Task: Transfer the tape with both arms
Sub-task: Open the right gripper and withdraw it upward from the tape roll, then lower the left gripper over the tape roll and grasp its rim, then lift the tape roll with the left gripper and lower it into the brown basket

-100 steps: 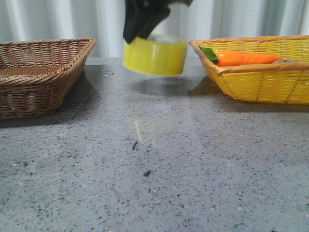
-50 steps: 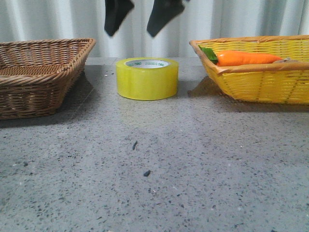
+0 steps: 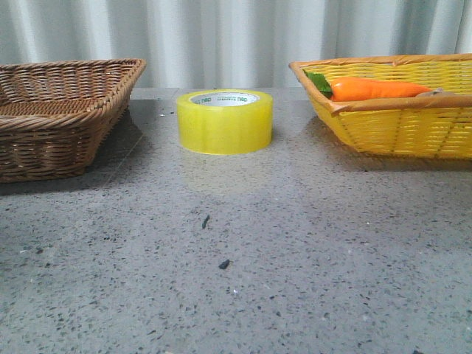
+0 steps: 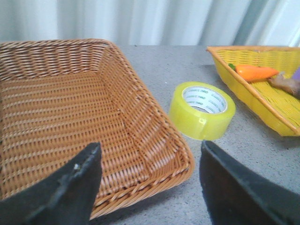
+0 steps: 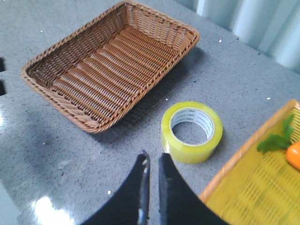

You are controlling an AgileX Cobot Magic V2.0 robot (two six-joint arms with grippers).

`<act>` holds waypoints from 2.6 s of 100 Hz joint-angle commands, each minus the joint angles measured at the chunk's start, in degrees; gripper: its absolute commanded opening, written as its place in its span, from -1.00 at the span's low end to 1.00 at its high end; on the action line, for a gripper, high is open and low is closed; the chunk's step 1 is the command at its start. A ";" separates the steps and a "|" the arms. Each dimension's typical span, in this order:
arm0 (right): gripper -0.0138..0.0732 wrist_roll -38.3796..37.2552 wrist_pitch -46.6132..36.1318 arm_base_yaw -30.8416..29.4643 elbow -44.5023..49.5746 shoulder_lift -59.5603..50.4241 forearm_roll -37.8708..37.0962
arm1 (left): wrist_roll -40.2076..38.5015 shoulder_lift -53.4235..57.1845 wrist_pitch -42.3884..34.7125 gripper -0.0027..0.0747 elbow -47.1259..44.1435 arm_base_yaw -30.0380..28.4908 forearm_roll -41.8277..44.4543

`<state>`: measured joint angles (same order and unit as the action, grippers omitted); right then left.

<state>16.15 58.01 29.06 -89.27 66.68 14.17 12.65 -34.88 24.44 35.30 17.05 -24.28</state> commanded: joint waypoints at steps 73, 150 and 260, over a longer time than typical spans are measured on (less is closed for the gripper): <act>-0.79 -0.94 -21.51 -0.10 33.64 -42.75 -1.01 | -0.02 -62.90 29.31 0.15 63.29 11.84 -1.72; -0.79 -0.94 -18.47 -0.10 33.88 -42.75 0.37 | -6.68 -79.39 42.36 0.16 81.47 8.40 7.90; -0.79 -0.94 -18.86 -0.10 33.88 -42.75 0.37 | -5.38 -79.13 40.95 -0.98 89.06 9.00 2.74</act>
<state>15.29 43.91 29.06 -54.24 23.24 13.94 7.37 -121.24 67.60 118.67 25.71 -18.27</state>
